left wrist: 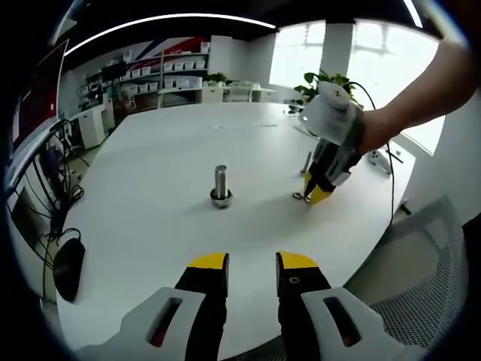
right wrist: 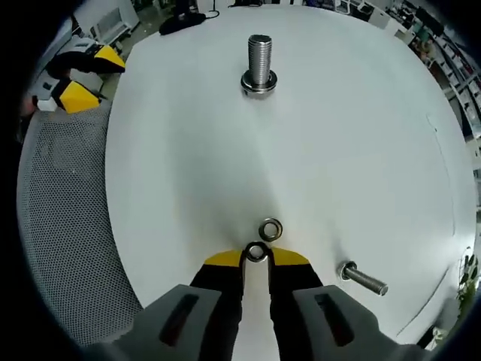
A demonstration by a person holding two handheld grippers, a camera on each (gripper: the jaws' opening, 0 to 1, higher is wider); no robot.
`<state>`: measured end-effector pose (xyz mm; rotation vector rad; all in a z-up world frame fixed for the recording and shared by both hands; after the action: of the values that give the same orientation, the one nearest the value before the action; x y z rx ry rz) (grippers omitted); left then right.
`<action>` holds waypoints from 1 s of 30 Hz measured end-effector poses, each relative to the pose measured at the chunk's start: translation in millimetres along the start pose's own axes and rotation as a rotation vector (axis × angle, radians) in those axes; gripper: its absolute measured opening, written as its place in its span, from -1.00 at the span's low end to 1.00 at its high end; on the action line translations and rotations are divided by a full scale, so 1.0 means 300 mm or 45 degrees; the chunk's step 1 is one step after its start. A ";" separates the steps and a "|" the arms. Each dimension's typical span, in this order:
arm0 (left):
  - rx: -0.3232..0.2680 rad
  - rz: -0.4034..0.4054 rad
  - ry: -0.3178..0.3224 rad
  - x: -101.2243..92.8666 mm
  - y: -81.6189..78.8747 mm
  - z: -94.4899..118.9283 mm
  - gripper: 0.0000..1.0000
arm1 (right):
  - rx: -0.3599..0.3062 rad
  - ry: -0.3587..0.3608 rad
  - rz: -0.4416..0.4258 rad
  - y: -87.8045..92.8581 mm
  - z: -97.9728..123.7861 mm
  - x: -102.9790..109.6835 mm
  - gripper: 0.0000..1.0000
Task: Place the washer onto the threaded stud by aligning its center hole with the stud, sliding it down to the base, and recovering from edge contact or off-axis alignment until the washer reaches the visible bottom stop.
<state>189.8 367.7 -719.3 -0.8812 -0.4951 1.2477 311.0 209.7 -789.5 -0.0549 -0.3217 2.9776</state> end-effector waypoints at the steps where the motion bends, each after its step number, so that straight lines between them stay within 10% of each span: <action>1: -0.001 0.000 0.000 0.000 -0.001 0.000 -0.54 | -0.006 -0.002 -0.008 0.001 0.000 0.000 -0.73; 30: -0.009 0.005 -0.009 0.004 -0.003 0.003 -0.54 | -0.186 0.162 -0.298 0.062 0.190 -0.186 -0.73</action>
<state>190.1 369.1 -718.4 -0.8843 -0.5043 1.2535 360.5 171.5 -736.8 -0.2065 -0.4926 2.7002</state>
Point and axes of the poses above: the point that each gripper's makers call its tool centre point, and the gripper's own axes: z roughly backward along the fingers, x roughly to its left, y roughly out of its underside, the point moved 1 cm from there along z, roughly backward along the fingers, and after that the axes turned 1 degree about y, right-handed, at the moved point
